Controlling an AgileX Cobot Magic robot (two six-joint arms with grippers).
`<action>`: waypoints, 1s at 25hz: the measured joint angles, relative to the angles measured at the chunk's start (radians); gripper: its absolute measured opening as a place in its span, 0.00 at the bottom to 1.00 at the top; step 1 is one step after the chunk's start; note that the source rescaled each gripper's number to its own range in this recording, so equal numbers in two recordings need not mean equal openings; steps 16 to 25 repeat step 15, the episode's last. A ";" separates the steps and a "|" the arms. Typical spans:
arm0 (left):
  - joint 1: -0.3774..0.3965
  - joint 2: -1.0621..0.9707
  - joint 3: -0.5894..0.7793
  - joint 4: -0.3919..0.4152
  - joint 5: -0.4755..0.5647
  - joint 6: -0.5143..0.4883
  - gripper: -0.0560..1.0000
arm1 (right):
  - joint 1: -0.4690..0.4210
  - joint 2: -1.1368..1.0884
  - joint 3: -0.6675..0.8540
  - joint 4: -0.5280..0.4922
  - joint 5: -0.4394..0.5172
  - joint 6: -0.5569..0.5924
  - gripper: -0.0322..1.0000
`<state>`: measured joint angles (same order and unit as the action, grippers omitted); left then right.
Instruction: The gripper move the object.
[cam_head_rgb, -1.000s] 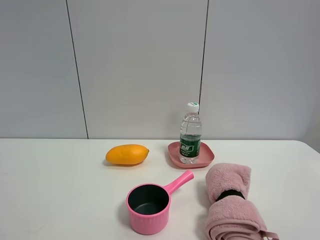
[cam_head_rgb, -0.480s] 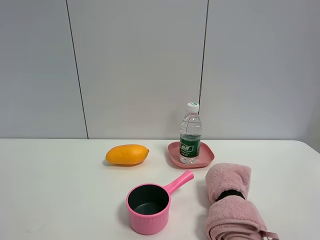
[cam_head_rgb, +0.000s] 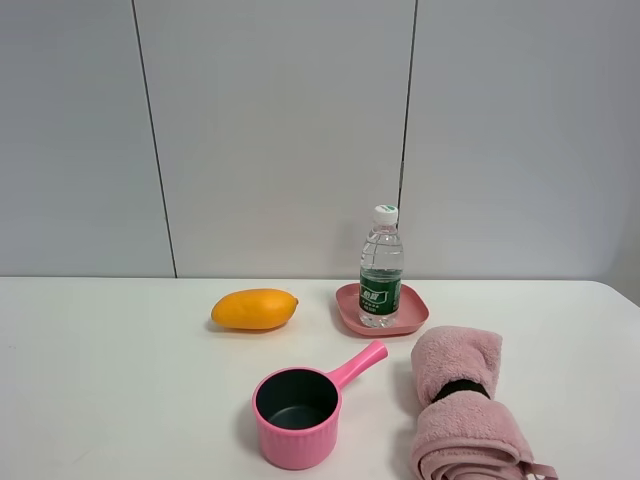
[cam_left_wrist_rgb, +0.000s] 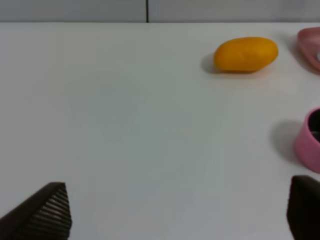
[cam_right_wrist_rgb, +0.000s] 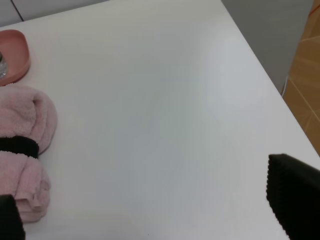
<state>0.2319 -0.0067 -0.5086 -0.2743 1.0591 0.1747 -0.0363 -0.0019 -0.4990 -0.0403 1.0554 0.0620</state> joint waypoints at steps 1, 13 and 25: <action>0.000 0.000 0.000 0.016 0.000 -0.015 0.77 | 0.000 0.000 0.000 0.000 0.000 0.000 1.00; -0.001 0.000 0.000 0.052 -0.001 -0.059 0.77 | 0.000 0.000 0.000 0.000 0.000 0.000 1.00; -0.001 0.000 0.000 0.053 -0.001 -0.059 0.77 | 0.000 0.000 0.000 0.000 0.000 0.000 1.00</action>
